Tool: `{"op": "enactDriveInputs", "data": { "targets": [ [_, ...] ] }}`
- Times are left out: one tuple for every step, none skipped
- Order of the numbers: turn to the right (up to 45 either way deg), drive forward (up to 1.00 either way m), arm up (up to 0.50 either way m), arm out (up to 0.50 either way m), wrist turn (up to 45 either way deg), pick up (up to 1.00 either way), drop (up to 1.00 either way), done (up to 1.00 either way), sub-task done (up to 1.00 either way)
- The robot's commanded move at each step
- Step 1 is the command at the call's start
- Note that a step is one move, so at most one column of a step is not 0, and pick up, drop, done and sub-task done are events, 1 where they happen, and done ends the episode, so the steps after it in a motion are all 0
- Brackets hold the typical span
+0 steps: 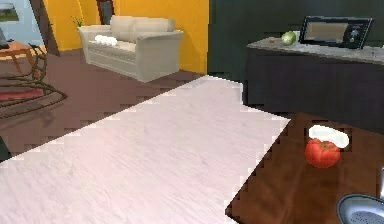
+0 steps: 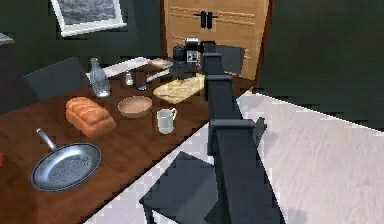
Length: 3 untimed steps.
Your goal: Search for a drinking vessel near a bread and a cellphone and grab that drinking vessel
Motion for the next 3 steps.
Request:
{"op": "enactDriveInputs", "data": {
  "targets": [
    [0.0,0.0,-0.3,0.0,0.0,0.0,0.0,0.0,0.0],
    [0.0,0.0,0.0,0.0,0.0,1.0,0.0,0.0,0.0],
    [0.0,0.0,0.1,0.0,0.0,0.0,0.0,0.0,0.0]
  ]
}}
